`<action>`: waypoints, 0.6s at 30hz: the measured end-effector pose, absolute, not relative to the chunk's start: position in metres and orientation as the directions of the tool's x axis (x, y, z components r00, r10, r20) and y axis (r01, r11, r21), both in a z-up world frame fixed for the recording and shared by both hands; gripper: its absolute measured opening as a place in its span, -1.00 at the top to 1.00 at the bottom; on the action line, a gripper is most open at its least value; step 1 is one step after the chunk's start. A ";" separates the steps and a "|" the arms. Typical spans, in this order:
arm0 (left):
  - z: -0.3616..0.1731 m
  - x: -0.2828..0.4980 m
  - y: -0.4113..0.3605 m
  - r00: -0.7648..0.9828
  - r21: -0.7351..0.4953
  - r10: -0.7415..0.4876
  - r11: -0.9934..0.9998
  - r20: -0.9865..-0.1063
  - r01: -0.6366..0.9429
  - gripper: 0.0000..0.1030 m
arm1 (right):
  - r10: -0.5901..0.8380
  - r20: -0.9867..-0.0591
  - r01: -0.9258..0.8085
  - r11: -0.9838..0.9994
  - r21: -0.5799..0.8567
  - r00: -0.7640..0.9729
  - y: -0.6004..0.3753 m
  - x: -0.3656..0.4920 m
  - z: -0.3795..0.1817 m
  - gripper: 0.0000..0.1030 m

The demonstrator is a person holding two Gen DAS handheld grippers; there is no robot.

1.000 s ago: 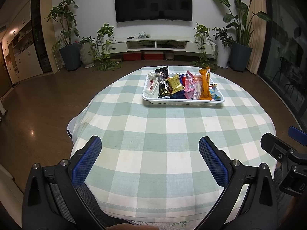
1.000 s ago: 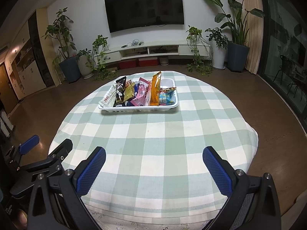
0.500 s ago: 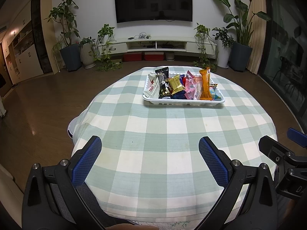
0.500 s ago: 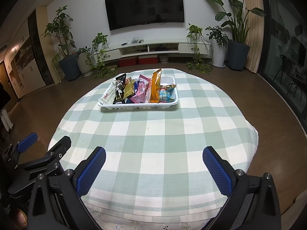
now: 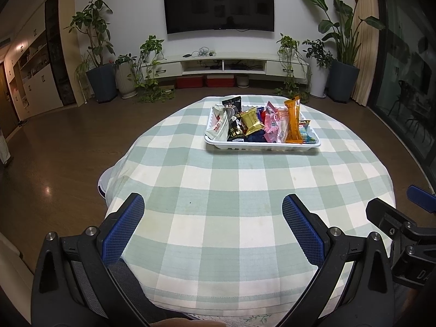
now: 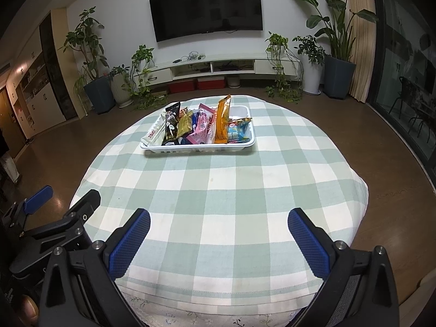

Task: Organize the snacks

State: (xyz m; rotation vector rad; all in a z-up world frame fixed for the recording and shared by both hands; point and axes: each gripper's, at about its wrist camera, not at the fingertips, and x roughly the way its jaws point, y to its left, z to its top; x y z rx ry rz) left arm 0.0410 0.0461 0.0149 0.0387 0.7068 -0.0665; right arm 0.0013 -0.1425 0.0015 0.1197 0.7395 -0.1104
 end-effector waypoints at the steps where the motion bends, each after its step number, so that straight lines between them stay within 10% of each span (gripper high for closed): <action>1: 0.014 0.045 0.049 0.757 0.014 -0.046 0.997 -0.651 0.073 -0.99 | -0.057 -0.677 0.142 0.987 0.070 0.733 -0.142 0.001 0.002 -1.00; 18: 0.001 0.061 0.058 0.753 0.026 -0.040 0.997 -0.657 0.075 -0.99 | -0.059 -0.685 0.141 0.988 0.064 0.726 -0.139 -0.001 -0.005 -1.00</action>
